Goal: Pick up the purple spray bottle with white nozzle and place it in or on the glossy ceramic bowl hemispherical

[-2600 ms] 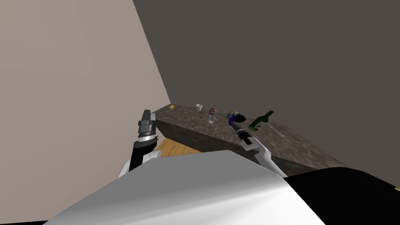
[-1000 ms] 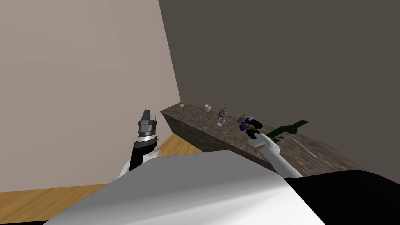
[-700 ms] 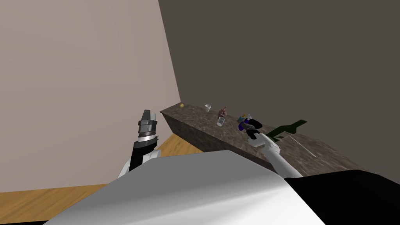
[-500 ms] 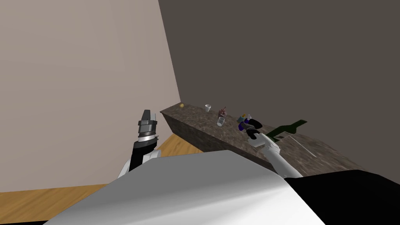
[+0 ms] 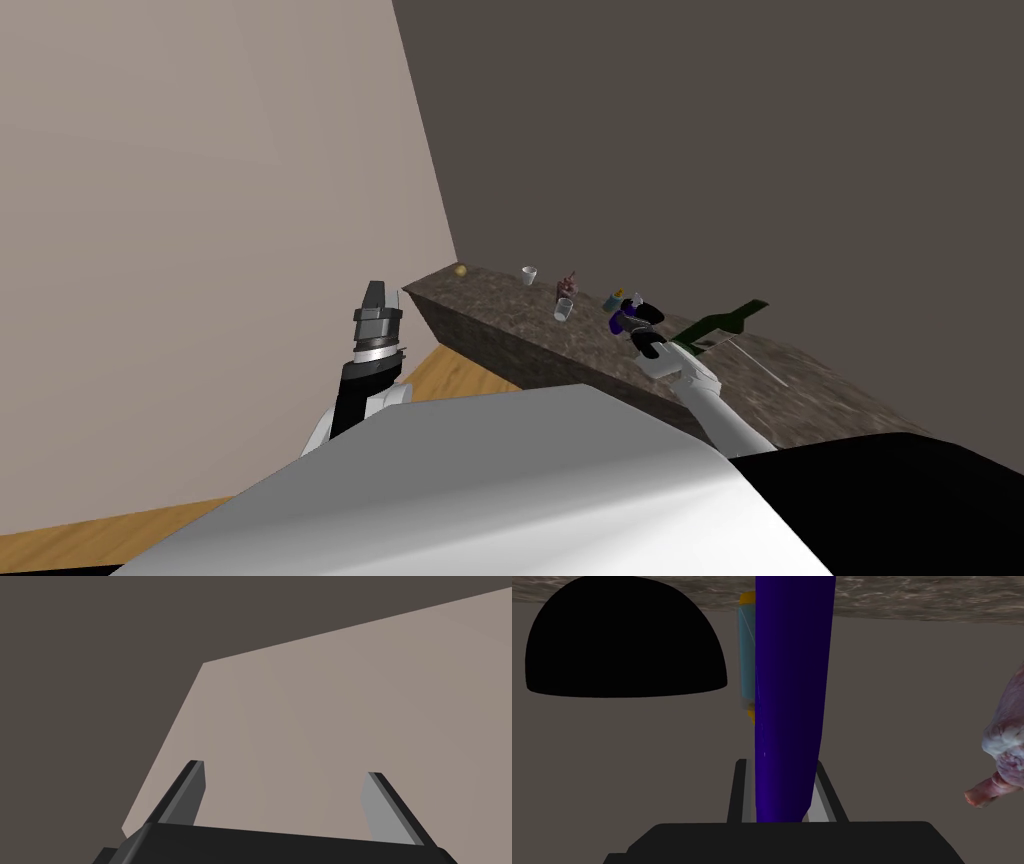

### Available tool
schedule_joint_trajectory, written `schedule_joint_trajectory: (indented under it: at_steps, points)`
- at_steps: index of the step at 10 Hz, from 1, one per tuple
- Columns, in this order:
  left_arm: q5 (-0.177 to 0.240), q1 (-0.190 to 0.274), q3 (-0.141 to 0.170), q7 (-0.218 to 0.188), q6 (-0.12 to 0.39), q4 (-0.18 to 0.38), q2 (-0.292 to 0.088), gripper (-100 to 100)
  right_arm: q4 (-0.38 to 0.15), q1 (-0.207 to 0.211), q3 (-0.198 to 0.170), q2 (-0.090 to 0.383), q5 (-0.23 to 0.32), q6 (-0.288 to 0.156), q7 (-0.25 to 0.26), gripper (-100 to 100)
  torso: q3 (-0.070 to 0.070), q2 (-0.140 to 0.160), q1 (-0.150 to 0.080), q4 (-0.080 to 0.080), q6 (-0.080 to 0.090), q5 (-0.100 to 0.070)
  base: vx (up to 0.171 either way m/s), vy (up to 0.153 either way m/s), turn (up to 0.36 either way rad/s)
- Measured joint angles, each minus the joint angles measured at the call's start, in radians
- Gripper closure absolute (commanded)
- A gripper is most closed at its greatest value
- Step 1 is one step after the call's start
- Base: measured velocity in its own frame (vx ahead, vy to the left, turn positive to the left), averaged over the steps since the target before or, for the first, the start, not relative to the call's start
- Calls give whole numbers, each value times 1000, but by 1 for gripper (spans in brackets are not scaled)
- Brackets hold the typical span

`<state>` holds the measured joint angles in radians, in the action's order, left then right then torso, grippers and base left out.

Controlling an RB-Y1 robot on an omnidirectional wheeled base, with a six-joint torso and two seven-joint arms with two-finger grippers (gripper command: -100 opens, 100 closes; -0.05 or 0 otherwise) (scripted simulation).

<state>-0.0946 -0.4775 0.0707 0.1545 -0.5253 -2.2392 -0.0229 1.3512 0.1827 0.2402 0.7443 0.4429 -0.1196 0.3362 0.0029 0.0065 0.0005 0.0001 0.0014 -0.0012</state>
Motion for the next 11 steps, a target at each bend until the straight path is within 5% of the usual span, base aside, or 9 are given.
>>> schedule_joint_trajectory:
  at_steps: [6, 11]
  points:
    - [0, 0, 0, 0, 0, 0, 0, 0, -22, 29, -22, 70, -68, -36, -21, 100, 6, 13, -10, -1, 2, -8, -213, -39, 156]
    - [0, 0, 0, 0, 0, 0, 0, 0, -44, 40, -33, 170, -142, -82, -62, 100, -3, -3, -11, -4, 2, -8, -41, -64, 115]
